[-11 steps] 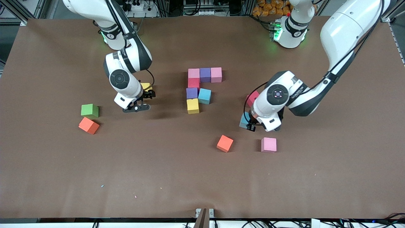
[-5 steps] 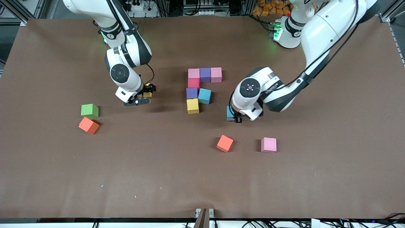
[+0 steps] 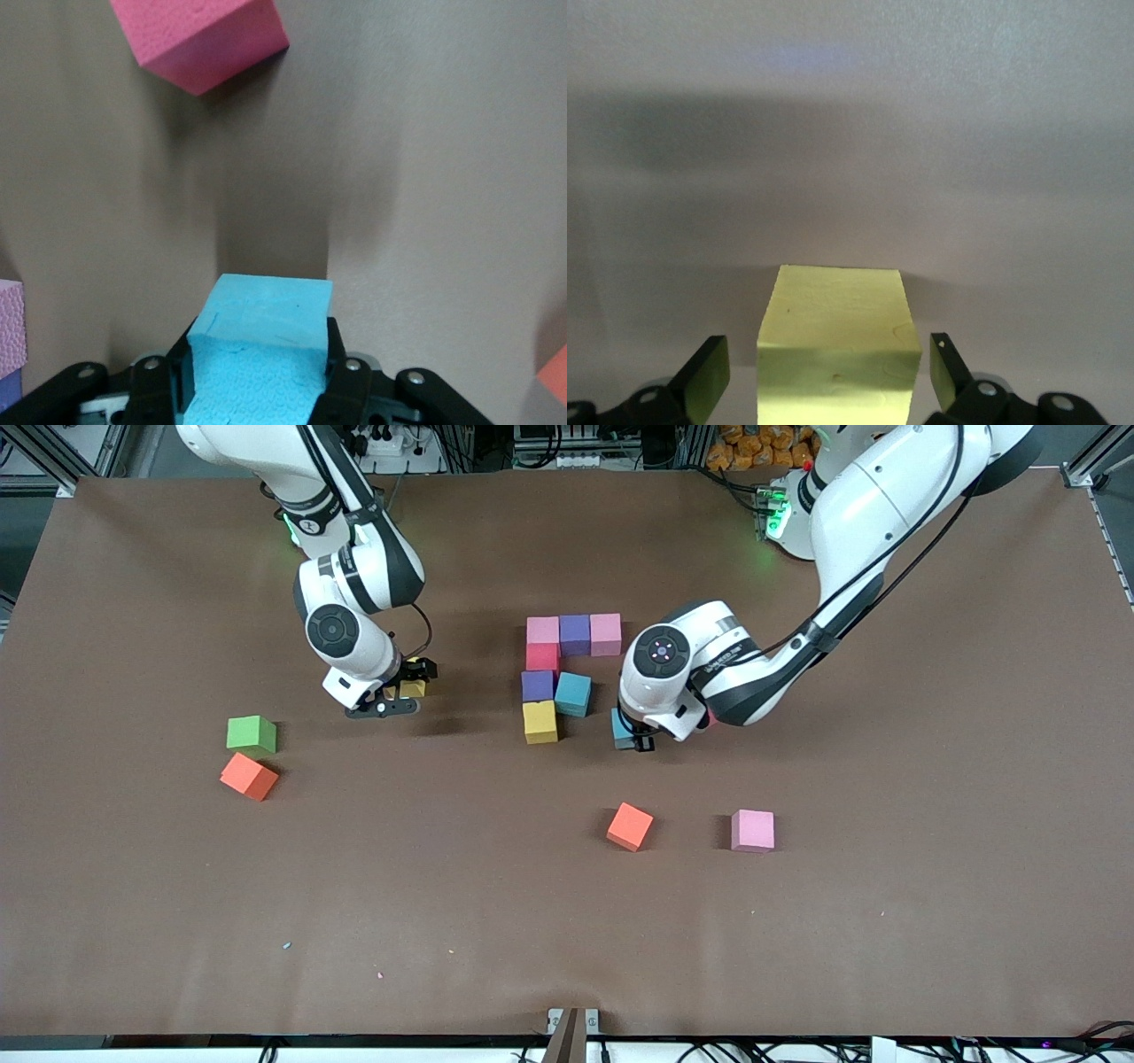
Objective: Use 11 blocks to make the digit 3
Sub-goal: 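Grasp the second yellow with the right gripper while the left gripper carries cyan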
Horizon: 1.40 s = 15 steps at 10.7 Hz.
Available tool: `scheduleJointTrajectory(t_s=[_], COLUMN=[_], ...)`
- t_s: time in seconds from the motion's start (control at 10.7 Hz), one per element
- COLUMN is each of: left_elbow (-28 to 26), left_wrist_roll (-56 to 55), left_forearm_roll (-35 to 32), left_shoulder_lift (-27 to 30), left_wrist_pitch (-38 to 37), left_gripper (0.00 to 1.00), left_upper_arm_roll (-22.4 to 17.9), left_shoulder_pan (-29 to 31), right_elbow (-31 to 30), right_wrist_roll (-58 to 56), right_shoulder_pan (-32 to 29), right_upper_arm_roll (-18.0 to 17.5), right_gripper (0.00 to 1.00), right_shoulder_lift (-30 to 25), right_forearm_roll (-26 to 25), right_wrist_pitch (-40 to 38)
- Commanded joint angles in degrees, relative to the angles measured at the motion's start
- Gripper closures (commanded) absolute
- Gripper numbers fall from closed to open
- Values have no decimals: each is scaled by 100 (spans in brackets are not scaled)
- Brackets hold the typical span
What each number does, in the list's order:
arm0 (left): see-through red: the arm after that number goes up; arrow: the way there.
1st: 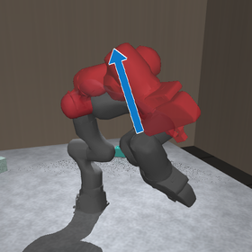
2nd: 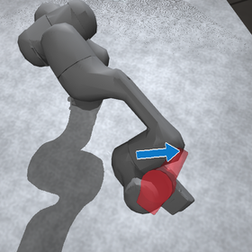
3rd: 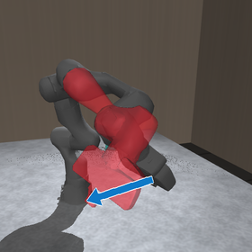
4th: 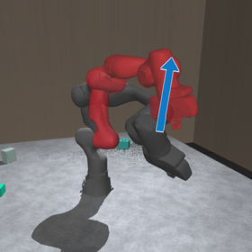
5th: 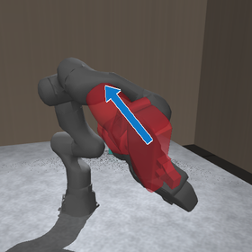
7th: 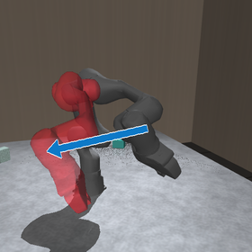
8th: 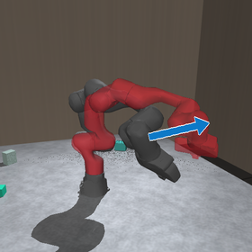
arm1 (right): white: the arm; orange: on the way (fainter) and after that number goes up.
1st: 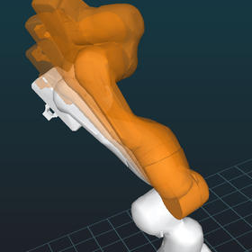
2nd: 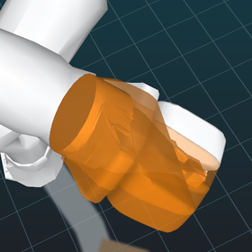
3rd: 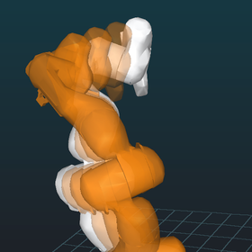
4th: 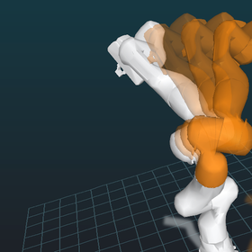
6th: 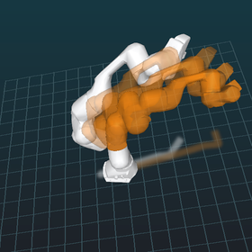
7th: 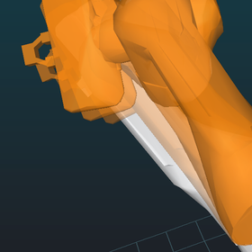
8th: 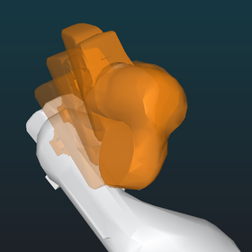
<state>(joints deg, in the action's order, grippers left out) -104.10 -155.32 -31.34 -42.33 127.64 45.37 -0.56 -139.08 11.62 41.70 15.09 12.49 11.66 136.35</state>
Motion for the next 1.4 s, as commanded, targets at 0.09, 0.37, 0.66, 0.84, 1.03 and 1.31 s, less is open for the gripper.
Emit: scheduleJointTrajectory(t_s=[0.09, 0.37, 0.66, 0.84, 1.03, 1.31], left_elbow=[-197, -426, -470, -514, -567, -717], left_wrist_roll=[-236, -236, -245, -289, -367, -447], left_forearm_roll=[-3, -3, 5, 5, 5, 5], left_shoulder_lift=[32, 102, 120, 137, 163, 243], left_wrist_pitch=[252, 402, 481, 481, 481, 481], left_gripper=[100, 100, 100, 100, 100, 100], left_upper_arm_roll=[-63, -63, -28, 33, 77, 156], left_shoulder_pan=[-119, -146, -146, -146, -128, -67], right_elbow=[-190, -181, 133, 826, 1844, 3479], right_wrist_roll=[-54, -63, -202, -589, -731, -827], right_shoulder_pan=[119, 119, 76, -73, -284, -443], right_upper_arm_roll=[2, 2, 20, 29, 29, 20], right_gripper=[30, 89, 91, 92, 92, 92], right_shoulder_lift=[-134, -107, -195, -99, 172, 1024], right_forearm_roll=[100, 91, 83, 74, 30, 47], right_wrist_pitch=[215, 322, 191, -378, -1448, -2323])
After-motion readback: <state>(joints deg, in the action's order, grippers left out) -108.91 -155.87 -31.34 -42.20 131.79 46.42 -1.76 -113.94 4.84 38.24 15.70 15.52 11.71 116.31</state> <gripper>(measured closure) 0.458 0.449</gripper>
